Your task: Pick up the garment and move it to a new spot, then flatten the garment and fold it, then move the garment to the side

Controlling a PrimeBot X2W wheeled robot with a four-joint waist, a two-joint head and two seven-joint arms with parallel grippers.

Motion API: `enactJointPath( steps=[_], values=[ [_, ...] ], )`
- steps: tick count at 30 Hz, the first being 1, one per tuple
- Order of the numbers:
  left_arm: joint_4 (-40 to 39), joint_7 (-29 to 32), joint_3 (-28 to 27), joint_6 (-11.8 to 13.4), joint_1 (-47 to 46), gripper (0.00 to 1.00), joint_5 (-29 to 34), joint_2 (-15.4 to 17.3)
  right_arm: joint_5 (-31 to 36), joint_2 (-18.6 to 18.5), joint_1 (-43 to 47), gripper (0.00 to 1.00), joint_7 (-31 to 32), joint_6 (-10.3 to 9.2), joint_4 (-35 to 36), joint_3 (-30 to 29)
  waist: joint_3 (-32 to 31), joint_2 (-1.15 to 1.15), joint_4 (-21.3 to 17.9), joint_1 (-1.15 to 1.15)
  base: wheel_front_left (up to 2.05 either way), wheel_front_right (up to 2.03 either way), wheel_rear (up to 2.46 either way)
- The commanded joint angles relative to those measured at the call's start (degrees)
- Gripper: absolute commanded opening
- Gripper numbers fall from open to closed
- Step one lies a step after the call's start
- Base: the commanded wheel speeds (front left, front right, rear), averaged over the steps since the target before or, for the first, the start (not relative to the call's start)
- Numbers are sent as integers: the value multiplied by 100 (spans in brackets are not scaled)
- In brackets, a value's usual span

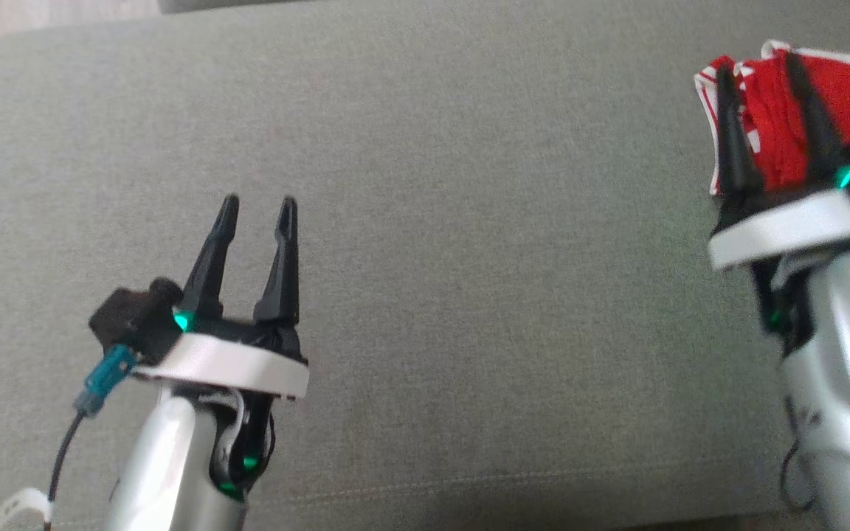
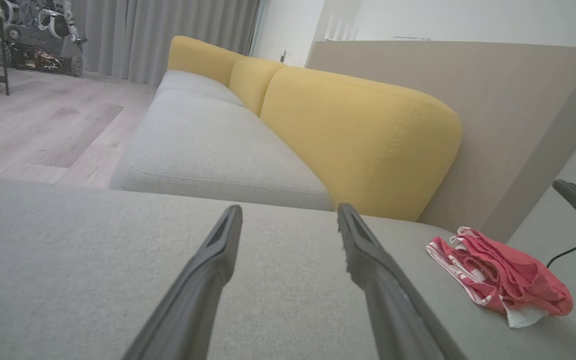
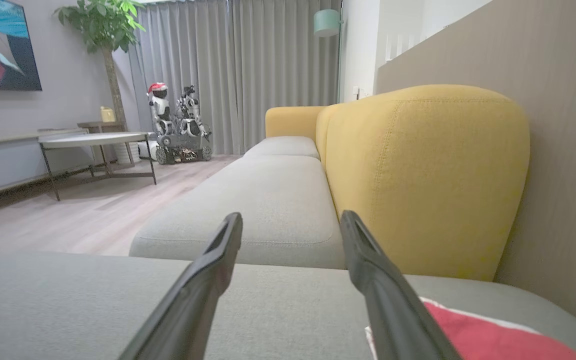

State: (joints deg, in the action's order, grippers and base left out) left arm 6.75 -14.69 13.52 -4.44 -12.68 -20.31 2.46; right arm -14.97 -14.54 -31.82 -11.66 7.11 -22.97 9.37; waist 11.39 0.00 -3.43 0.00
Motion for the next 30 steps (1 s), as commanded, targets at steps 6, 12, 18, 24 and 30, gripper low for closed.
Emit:
enactJointPath(
  steps=[6,12,18,24,30],
  values=[
    [-111,-31,-278,30,290,100,173,42,380,671,1008,100,-253,37,675,-372,-371,0,186,0,0,0,0],
    [-63,-31,-465,59,548,100,-89,42,684,1008,1661,100,-320,37,975,-670,-503,0,179,0,0,0,0],
    [-302,-31,-533,2,653,100,-49,42,878,1128,1964,100,-331,37,1213,-751,-516,0,186,0,0,0,0],
    [-370,-31,-595,-26,711,100,6,42,918,1158,2017,100,-332,37,1380,-792,-517,0,179,0,0,0,0],
    [-393,-31,-601,-48,717,100,-23,42,865,1164,2041,100,-333,37,1454,-810,-507,0,190,0,0,0,0]
  ],
)
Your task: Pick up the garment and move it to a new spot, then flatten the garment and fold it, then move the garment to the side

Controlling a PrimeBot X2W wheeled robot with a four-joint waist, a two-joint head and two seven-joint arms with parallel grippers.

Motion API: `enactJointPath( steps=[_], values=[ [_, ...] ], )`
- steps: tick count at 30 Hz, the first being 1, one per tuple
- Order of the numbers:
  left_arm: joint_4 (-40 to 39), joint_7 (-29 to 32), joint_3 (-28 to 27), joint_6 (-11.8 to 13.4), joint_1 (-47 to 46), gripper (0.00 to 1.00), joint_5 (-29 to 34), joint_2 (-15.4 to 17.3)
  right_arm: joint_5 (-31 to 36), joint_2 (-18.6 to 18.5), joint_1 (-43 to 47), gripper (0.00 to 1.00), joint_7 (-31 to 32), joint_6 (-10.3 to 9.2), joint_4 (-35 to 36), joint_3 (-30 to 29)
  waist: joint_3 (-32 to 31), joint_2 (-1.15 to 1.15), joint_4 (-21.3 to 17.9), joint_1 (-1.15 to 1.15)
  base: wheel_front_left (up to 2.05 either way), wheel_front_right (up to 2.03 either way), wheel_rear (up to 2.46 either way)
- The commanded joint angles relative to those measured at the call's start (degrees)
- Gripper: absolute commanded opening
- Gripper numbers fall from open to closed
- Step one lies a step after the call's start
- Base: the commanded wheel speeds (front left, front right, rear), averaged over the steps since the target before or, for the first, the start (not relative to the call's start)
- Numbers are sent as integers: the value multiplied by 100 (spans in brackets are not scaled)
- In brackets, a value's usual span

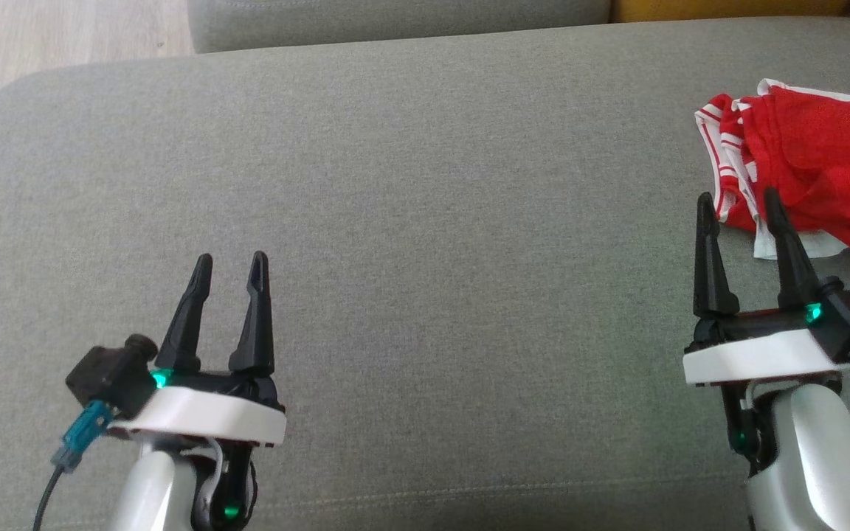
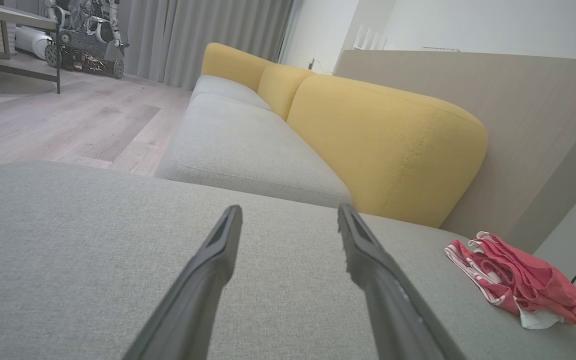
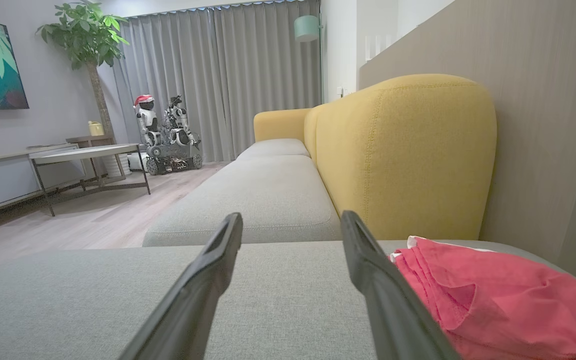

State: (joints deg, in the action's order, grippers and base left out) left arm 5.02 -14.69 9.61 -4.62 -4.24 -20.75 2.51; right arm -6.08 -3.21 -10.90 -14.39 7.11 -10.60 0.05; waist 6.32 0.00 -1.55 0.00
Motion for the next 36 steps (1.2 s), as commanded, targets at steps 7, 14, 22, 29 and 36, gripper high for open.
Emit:
enactJointPath(
  steps=[7,14,22,29,36],
  values=[
    [-187,-31,-211,-33,-118,100,-25,37,-99,32,-46,100,-61,37,233,148,22,0,3,0,0,0,0],
    [-159,-31,-226,-19,-143,100,-20,37,-123,33,-54,100,-61,37,219,153,23,0,-10,0,0,0,0],
    [-156,-31,-205,15,-143,100,-48,37,-154,33,-55,100,-61,37,213,167,24,0,-16,0,0,0,0],
    [-130,-31,-201,20,-162,100,-69,37,-170,33,-59,100,-61,37,198,178,47,0,-5,0,0,0,0],
    [49,0,-18,7,16,0,-81,0,-152,6,1,0,-1,0,18,41,64,0,10,0,0,0,0]
  ],
)
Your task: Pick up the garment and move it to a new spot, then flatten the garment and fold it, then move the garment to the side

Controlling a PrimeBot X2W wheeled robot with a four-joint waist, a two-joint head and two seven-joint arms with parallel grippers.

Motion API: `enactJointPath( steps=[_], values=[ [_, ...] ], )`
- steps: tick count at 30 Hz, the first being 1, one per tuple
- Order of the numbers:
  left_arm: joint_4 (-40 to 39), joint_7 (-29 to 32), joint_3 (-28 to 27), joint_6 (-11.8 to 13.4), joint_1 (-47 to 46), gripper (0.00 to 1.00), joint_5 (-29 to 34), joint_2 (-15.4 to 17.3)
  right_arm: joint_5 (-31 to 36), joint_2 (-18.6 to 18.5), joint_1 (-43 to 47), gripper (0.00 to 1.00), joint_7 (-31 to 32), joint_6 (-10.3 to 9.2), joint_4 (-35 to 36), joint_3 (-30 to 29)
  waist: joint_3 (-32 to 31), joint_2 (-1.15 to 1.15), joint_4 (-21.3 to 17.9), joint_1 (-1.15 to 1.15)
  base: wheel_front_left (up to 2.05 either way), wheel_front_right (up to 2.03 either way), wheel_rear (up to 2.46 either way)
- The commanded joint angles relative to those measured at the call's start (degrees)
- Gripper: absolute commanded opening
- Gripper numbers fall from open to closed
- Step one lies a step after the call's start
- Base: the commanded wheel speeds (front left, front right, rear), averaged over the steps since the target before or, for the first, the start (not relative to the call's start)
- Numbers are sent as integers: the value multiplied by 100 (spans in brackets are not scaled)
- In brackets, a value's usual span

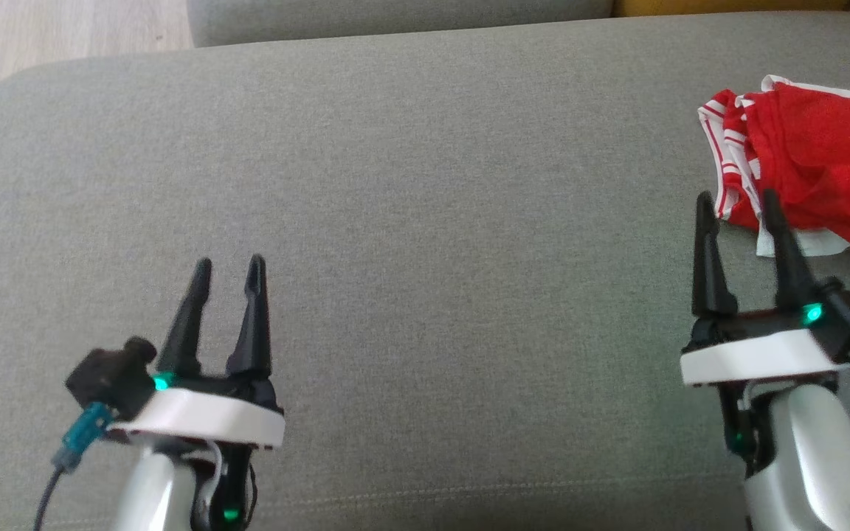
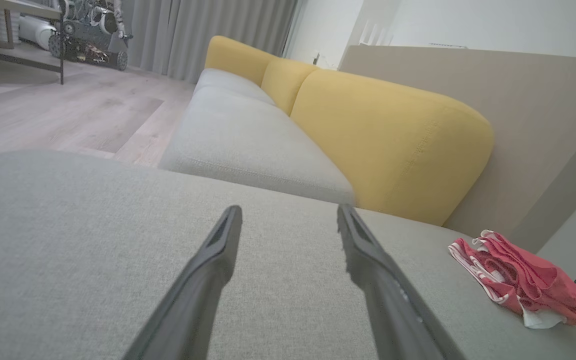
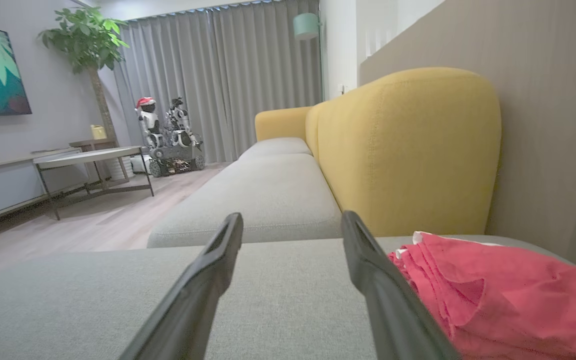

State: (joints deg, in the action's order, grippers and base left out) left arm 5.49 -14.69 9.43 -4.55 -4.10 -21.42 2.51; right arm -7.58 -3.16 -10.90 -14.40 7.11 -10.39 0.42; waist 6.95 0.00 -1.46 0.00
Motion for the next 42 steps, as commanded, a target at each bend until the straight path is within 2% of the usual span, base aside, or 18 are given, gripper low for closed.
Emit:
enactJointPath(
  steps=[1,3,42],
  values=[
    [74,3,8,1,9,0,-15,-2,-7,0,6,0,3,-1,-77,8,1,0,2,0,0,0,0],
    [319,5,32,2,110,0,-9,-7,1,4,101,0,4,-1,-311,16,2,0,2,0,0,0,0],
    [482,530,-316,-87,20,0,-2276,112,-2678,-85,223,0,529,11,-317,-66,-204,0,46,0,0,0,0]
  ],
)
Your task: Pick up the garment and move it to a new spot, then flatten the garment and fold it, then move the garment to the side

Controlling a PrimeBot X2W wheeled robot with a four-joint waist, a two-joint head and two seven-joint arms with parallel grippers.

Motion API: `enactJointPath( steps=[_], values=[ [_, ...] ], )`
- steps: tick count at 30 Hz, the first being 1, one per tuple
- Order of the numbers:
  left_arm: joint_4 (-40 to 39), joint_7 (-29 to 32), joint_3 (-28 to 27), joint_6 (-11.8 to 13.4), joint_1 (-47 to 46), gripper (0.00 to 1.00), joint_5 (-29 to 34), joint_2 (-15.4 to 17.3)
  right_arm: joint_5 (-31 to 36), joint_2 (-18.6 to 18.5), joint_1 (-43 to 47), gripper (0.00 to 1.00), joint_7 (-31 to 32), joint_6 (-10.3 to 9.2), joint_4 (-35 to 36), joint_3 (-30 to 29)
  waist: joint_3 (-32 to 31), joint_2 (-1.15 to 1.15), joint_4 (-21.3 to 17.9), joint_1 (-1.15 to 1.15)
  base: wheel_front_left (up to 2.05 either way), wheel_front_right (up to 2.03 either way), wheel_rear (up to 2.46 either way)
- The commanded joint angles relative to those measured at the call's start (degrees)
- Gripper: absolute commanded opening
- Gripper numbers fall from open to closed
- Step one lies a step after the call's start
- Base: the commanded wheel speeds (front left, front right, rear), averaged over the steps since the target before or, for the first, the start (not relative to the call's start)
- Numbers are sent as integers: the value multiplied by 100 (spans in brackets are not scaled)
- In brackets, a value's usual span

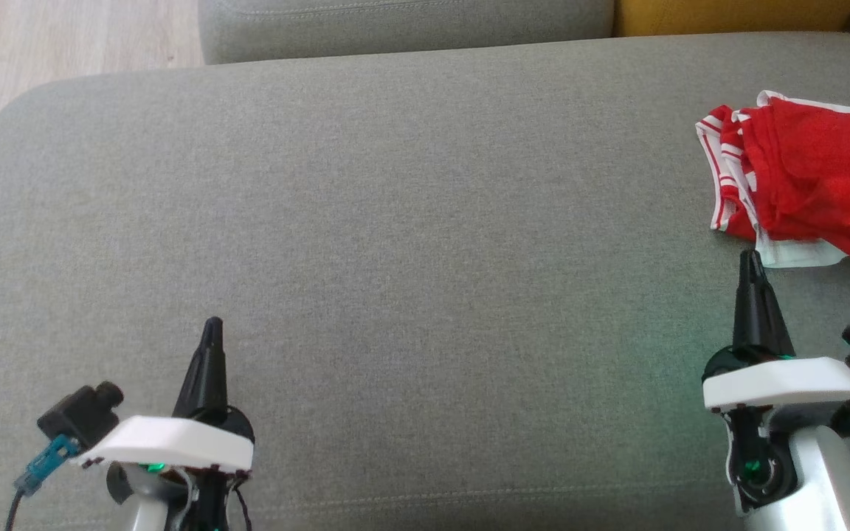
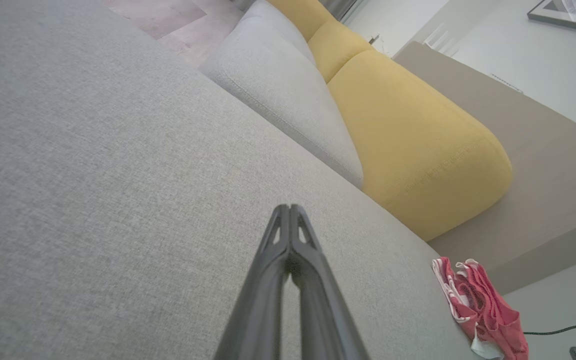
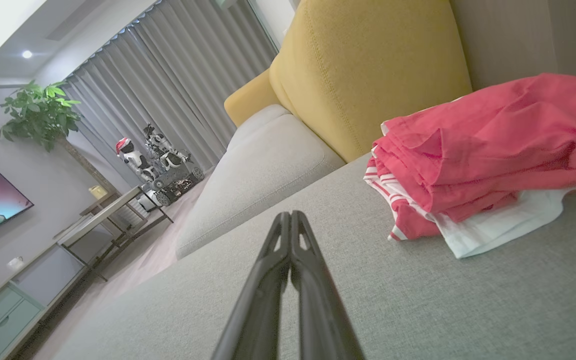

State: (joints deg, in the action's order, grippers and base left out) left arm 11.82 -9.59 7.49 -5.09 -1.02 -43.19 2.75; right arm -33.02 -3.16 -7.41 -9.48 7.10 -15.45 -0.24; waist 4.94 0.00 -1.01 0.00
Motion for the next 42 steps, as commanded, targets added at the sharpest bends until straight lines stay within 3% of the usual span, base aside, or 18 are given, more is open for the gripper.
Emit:
enactJointPath(
  steps=[1,42],
  values=[
    [-148,33,-132,-36,-290,0,-155,90,-201,-86,-122,0,52,12,189,-4,-8,0,2,0,0,0,0],
    [20,687,-617,-133,-387,0,-2510,138,-3007,-107,4,0,703,25,174,-196,-230,0,49,0,0,0,0]
  ],
)
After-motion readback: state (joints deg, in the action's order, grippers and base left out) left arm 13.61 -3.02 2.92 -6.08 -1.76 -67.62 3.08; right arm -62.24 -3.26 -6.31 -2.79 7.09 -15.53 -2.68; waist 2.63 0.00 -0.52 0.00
